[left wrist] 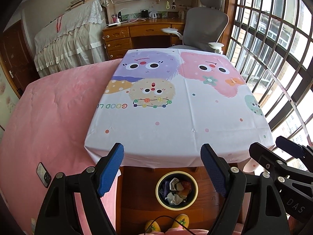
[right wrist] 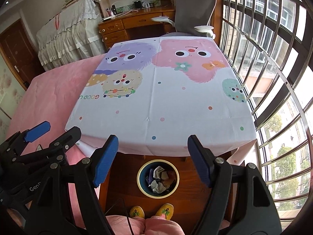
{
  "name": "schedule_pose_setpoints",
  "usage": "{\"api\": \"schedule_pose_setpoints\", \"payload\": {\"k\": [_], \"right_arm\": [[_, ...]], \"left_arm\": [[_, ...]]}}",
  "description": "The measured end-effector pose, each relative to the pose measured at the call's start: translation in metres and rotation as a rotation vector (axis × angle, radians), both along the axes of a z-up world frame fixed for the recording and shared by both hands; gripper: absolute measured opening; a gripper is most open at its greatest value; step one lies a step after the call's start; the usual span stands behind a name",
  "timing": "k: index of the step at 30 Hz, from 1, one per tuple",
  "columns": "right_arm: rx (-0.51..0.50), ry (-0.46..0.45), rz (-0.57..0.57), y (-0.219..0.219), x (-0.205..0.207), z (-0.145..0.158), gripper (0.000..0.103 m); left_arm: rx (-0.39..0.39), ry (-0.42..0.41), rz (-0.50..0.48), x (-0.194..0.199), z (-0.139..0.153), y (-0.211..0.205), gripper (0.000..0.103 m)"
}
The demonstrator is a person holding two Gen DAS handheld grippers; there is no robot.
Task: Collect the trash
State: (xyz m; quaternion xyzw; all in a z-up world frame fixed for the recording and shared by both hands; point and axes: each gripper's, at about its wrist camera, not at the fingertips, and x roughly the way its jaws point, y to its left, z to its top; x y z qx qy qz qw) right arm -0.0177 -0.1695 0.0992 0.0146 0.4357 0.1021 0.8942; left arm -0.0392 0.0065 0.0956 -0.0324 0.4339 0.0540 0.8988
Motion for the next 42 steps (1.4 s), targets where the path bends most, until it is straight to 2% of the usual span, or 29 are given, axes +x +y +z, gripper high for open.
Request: {"api": "schedule_pose_setpoints", "payload": {"k": [31, 42], "right_arm": [[0.008, 0.019, -0.008, -0.005, -0.009, -0.008, 0.071], [0.009, 0.030, -0.010, -0.008, -0.019, -0.020, 0.071]], "left_arm": [[0.006, 0.028, -0.015, -0.012, -0.015, -0.015, 0.083], [0.011, 0.036, -0.023, -0.015, -0.019, -0.015, 0.083]]}}
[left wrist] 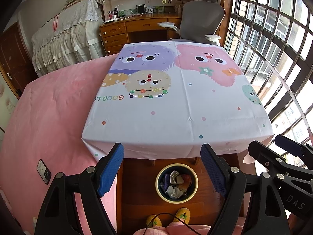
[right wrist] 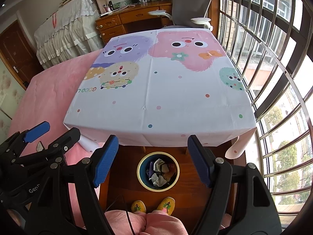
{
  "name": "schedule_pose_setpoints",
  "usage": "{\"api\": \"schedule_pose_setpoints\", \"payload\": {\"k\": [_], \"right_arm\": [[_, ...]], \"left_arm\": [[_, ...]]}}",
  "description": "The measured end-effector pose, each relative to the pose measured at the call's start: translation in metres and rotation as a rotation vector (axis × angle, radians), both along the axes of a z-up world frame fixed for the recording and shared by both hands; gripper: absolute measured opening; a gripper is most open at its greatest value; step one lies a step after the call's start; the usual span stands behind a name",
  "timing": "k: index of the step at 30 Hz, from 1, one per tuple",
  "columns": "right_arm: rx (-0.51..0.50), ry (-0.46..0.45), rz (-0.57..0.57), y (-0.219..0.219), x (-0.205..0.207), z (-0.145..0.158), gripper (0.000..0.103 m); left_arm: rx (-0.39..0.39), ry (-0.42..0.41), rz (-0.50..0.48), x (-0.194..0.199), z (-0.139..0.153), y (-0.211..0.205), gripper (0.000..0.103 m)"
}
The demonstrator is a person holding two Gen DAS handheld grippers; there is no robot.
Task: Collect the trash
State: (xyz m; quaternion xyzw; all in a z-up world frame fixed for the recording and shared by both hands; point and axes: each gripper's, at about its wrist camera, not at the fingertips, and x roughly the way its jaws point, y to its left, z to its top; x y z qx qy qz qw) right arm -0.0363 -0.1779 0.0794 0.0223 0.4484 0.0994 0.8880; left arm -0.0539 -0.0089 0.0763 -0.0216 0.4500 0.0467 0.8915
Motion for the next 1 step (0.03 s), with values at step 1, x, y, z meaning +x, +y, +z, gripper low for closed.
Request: {"api": "schedule_pose_setpoints", "payload": {"k": [1], "right_arm": [[0.000, 0.001, 0.000, 0.0001, -0.0024, -0.0014, 0.071]], "left_arm": [[-0.001, 0.001, 0.000, -0.0007, -0.0010, 0.0001, 0.083]]}}
